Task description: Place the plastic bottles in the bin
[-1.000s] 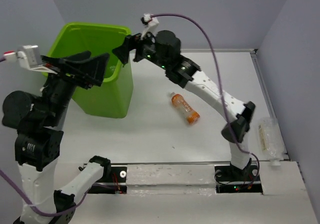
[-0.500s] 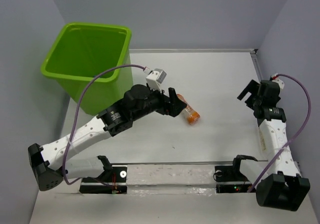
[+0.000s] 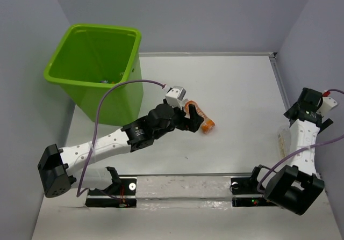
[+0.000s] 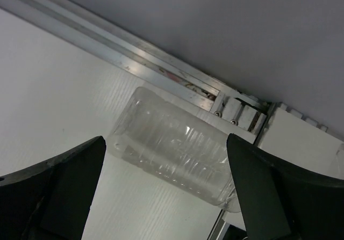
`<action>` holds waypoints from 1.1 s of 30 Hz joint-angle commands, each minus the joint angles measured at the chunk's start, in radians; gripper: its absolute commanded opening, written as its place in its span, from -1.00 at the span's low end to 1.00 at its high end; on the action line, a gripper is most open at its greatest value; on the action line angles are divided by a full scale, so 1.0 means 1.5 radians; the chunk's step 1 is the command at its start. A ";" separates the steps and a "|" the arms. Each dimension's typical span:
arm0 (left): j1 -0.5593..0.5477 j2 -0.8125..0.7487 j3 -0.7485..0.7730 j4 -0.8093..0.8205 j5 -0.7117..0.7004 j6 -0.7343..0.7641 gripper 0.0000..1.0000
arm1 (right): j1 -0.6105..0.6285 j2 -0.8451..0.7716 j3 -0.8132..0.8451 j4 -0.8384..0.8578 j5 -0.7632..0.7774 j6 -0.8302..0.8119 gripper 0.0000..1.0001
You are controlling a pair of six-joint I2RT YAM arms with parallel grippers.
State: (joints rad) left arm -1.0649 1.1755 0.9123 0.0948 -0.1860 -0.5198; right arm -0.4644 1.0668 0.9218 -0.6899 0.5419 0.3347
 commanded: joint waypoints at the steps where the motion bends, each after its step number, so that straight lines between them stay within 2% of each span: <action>1: 0.002 0.014 -0.006 0.072 0.003 0.021 0.98 | -0.098 0.032 0.035 -0.038 -0.066 -0.002 0.99; 3: 0.003 0.013 -0.011 0.070 0.001 0.022 0.98 | -0.112 0.062 0.034 -0.048 -0.129 0.012 0.99; 6: 0.005 0.009 -0.027 0.077 -0.007 0.023 0.98 | -0.112 0.066 0.032 -0.043 -0.159 0.019 0.99; 7: 0.006 0.012 -0.027 0.078 -0.006 0.024 0.98 | -0.120 0.075 0.037 -0.040 -0.211 0.014 0.99; 10: 0.007 0.014 -0.026 0.080 0.009 0.022 0.98 | -0.132 0.139 0.063 -0.069 -0.276 0.028 0.99; 13: 0.007 0.006 -0.040 0.089 0.010 0.020 0.98 | -0.132 0.150 0.042 -0.045 -0.304 0.029 0.99; 17: 0.007 -0.002 -0.045 0.091 -0.004 0.021 0.98 | -0.132 0.152 -0.018 0.025 -0.411 0.052 0.97; 19: 0.007 0.000 -0.045 0.092 -0.006 0.021 0.98 | -0.132 0.146 -0.037 0.053 -0.451 0.070 0.90; 26: 0.007 0.030 -0.036 0.089 -0.028 0.018 0.98 | -0.132 0.096 -0.107 0.153 -0.516 0.163 0.40; 29: 0.007 0.043 -0.031 0.084 -0.047 0.011 0.98 | -0.105 0.081 -0.134 0.196 -0.529 0.194 0.39; 32: 0.008 0.057 -0.030 0.078 -0.074 0.001 0.98 | -0.049 0.074 -0.154 0.252 -0.525 0.281 0.36; 33: 0.008 0.062 -0.030 0.076 -0.085 -0.004 0.98 | -0.008 0.074 -0.156 0.265 -0.516 0.302 0.36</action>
State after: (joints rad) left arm -1.0580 1.2530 0.8448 0.1841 -0.2325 -0.5076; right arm -0.6010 1.1706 0.7410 -0.3653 -0.1898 0.6174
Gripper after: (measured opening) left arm 0.989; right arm 0.683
